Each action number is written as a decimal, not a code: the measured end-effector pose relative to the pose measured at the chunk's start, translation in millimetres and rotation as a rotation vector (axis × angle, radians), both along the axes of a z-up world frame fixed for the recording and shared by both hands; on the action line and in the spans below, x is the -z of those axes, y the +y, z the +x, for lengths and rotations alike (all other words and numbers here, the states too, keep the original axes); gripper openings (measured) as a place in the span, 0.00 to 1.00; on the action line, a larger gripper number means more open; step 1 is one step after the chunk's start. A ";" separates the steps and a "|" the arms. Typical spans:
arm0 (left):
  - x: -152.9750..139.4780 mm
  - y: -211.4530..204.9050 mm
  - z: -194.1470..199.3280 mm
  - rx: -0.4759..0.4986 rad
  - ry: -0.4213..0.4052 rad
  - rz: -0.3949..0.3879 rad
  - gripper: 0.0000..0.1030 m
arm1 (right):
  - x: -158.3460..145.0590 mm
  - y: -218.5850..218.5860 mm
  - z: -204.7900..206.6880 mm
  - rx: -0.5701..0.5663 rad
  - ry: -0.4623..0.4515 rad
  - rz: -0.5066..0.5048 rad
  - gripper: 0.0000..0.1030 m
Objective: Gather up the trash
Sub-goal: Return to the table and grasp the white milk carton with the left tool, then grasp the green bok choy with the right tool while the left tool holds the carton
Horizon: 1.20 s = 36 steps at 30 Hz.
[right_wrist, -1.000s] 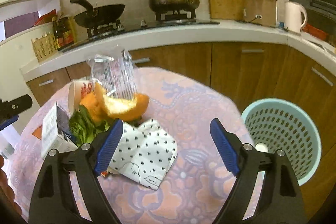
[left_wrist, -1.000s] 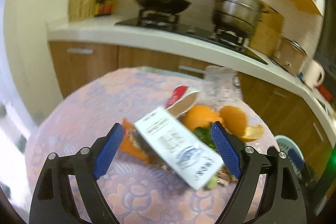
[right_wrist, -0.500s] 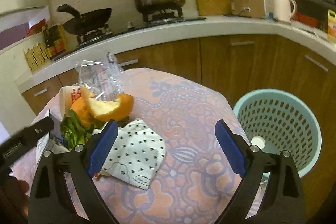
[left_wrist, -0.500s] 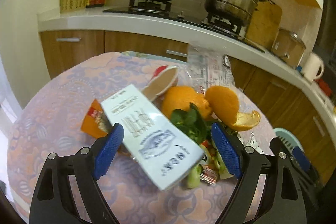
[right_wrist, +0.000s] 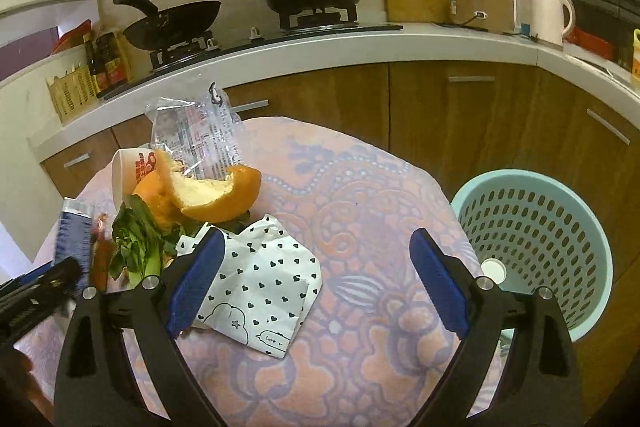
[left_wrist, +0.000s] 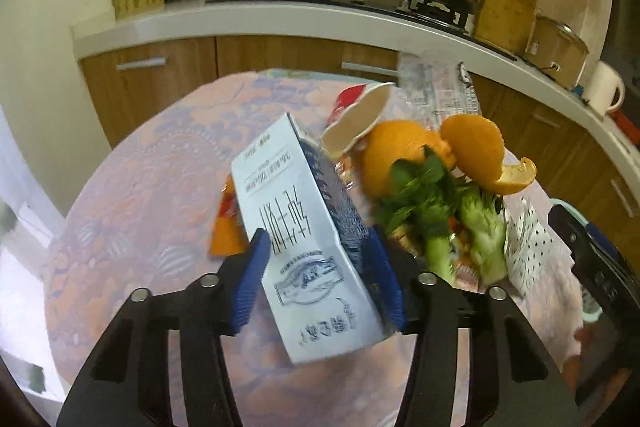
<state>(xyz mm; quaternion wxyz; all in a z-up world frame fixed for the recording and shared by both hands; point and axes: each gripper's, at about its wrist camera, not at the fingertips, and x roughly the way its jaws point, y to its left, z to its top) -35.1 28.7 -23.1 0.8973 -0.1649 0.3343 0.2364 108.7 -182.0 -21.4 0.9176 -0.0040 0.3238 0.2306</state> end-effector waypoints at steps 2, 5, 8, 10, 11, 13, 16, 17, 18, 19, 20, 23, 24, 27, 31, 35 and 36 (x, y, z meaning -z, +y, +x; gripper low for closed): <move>-0.8 6.4 -7.2 0.026 -0.016 -0.018 0.47 | -0.4 1.0 -1.3 -0.003 -0.006 -0.005 0.87; -1.3 12.7 -10.3 0.049 -0.017 -0.024 0.55 | -0.7 3.4 -2.7 -0.013 -0.011 -0.014 0.87; 4.8 19.2 -6.6 0.069 -0.024 -0.077 0.61 | -0.5 7.5 -5.0 -0.020 -0.019 -0.032 0.87; 9.2 21.8 -1.6 0.079 -0.030 -0.109 0.63 | -0.2 9.7 -6.6 -0.026 -0.025 -0.044 0.87; 11.0 22.9 -1.3 0.078 -0.031 -0.113 0.64 | -0.2 10.6 -7.5 -0.028 -0.029 -0.049 0.87; 14.6 24.4 1.9 0.087 -0.030 -0.134 0.67 | 0.3 12.4 -8.8 -0.032 -0.035 -0.060 0.87; 19.3 28.8 6.0 0.088 -0.039 -0.176 0.67 | 0.8 15.9 -10.7 -0.037 -0.044 -0.079 0.87; 21.9 29.4 8.9 0.093 -0.038 -0.187 0.67 | 0.9 16.9 -11.5 -0.038 -0.048 -0.085 0.87; 24.0 29.7 10.6 0.097 -0.037 -0.198 0.67 | 0.9 17.5 -12.4 -0.041 -0.052 -0.089 0.87; 26.0 29.1 13.1 0.098 -0.035 -0.207 0.66 | 0.7 18.2 -13.4 -0.042 -0.055 -0.090 0.87; 26.5 27.3 14.6 0.100 -0.036 -0.203 0.66 | 0.3 18.6 -14.0 -0.045 -0.058 -0.090 0.87; 24.8 21.0 12.5 0.103 -0.054 -0.175 0.63 | -1.1 18.2 -15.9 -0.062 -0.065 -0.078 0.87; 23.6 19.8 10.9 0.103 -0.056 -0.166 0.62 | -1.9 17.6 -17.0 -0.070 -0.067 -0.069 0.87; 13.4 14.9 -1.4 0.121 -0.062 -0.101 0.59 | -5.4 14.9 -23.0 -0.082 -0.086 -0.048 0.86; -6.5 17.8 -21.2 0.153 -0.060 -0.027 0.58 | -8.6 23.9 -32.0 -0.097 -0.075 -0.071 0.82; -11.7 35.6 -35.1 0.124 -0.034 0.027 0.58 | -10.7 43.3 -51.2 -0.194 -0.024 -0.052 0.74; -11.7 39.7 -37.4 0.114 -0.030 0.035 0.58 | -10.5 50.7 -54.4 -0.218 -0.013 -0.060 0.72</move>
